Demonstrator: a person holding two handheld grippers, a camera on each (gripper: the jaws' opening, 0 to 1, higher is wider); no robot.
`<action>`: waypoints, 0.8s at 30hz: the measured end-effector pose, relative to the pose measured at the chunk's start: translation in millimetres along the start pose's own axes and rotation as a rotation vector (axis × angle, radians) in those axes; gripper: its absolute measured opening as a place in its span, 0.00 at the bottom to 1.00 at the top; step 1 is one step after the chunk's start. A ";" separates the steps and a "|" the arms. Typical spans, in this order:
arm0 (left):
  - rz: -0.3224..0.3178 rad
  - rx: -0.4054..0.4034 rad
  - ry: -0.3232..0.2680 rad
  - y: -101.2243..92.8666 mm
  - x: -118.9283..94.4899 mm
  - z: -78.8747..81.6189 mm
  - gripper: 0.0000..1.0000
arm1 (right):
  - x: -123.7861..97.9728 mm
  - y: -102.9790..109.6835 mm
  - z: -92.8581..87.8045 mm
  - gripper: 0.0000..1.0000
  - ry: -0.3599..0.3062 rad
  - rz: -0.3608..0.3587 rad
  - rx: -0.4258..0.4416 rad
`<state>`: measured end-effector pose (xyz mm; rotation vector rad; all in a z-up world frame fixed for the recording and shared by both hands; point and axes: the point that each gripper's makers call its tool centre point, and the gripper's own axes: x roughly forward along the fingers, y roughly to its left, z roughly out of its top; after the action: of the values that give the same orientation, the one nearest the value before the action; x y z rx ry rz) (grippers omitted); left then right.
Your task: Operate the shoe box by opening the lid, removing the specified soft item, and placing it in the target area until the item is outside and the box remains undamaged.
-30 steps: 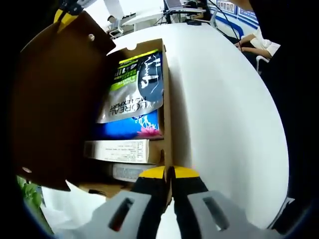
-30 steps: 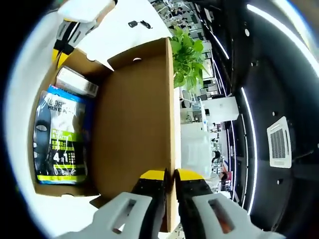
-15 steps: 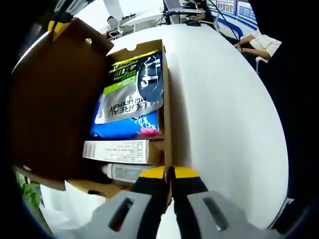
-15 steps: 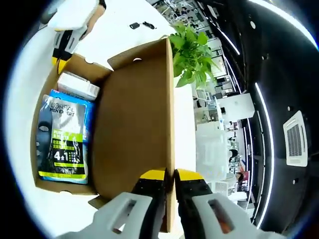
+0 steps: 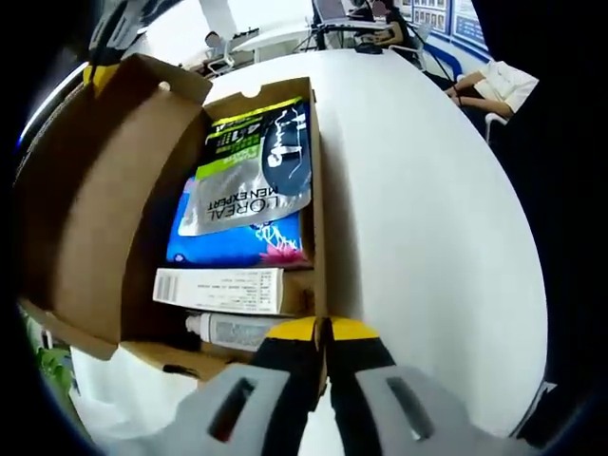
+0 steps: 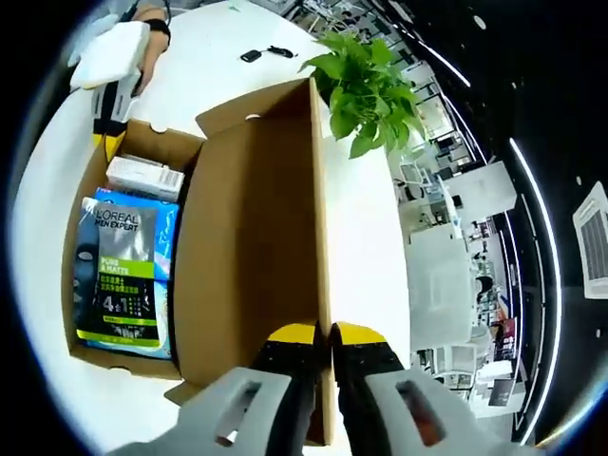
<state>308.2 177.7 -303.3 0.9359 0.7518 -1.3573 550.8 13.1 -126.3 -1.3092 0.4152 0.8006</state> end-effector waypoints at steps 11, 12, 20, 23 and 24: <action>-0.022 -0.023 -0.015 0.9 1.8 0.7 0.02 | 21.4 3.3 -3.5 0.03 0.000 0.128 0.008; -0.025 -0.025 -0.018 1.0 2.0 0.7 0.02 | 24.6 5.0 -3.3 0.03 0.003 0.145 0.010; -0.030 -0.027 -0.019 1.9 2.6 1.0 0.02 | 38.8 5.6 -8.2 0.03 -0.003 0.201 0.034; -0.032 -0.027 -0.020 3.2 2.8 1.3 0.02 | 43.0 2.6 -11.3 0.03 -0.005 0.228 0.031; -0.032 -0.027 -0.020 3.5 2.9 1.4 0.02 | 43.9 1.6 -12.1 0.03 -0.005 0.235 0.028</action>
<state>311.9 175.0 -304.9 0.8911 0.7713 -1.3792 581.2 14.0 -160.3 -1.2460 0.5819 0.9895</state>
